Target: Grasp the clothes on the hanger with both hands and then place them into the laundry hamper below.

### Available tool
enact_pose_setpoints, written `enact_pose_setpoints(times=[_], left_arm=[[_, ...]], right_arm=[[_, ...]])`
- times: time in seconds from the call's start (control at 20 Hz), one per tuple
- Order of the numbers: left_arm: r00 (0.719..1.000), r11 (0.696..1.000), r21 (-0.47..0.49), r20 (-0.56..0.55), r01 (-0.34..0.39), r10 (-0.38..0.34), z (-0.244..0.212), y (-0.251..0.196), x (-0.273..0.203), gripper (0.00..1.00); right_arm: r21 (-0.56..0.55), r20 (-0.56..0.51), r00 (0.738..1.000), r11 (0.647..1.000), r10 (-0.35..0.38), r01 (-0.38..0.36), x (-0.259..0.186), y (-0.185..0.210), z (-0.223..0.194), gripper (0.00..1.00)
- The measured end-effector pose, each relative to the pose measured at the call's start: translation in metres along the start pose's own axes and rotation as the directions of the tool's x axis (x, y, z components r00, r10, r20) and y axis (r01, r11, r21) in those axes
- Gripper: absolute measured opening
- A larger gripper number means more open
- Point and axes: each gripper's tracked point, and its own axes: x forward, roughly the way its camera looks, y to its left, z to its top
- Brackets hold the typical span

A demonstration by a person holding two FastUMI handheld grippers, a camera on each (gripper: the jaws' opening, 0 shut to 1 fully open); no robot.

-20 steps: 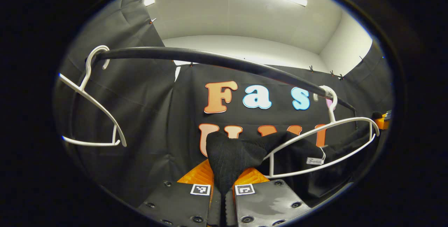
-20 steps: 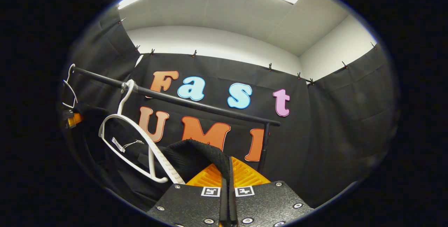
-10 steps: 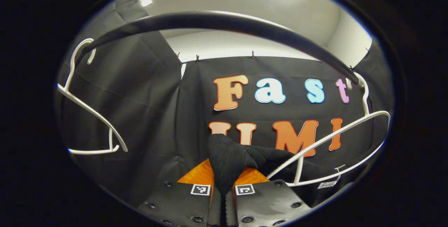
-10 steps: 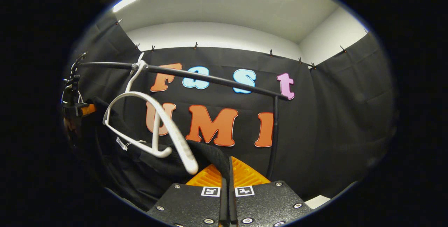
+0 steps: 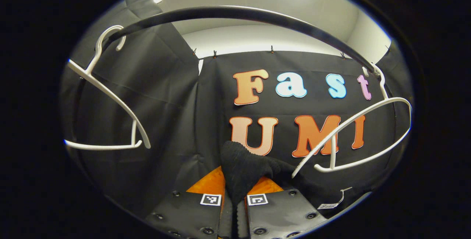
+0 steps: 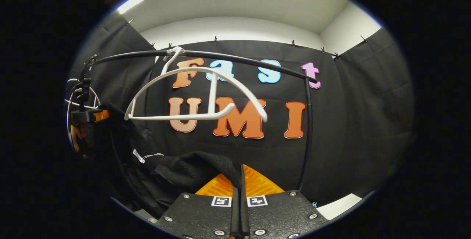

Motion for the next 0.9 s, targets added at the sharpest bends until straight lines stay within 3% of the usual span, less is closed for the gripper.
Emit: enact_pose_setpoints(times=[0.45, 0.7, 0.9], left_arm=[[0.995, 0.999, 0.025, -0.086, -0.042, 0.044, -0.033, 0.035, -0.052, 0.12], [0.983, 0.998, 0.038, -0.175, -0.041, 0.047, -0.073, 0.044, -0.088, 0.12], [0.958, 0.998, 0.053, -0.284, -0.030, 0.044, -0.128, 0.047, -0.120, 0.12]], right_arm=[[0.041, -0.094, 0.985, 0.989, 0.144, -0.140, -0.019, 0.074, -0.046, 0.01], [0.043, -0.144, 0.958, 0.968, 0.250, -0.246, -0.041, 0.117, -0.074, 0.01], [0.064, -0.216, 0.918, 0.943, 0.332, -0.326, -0.049, 0.160, -0.111, 0.02]])
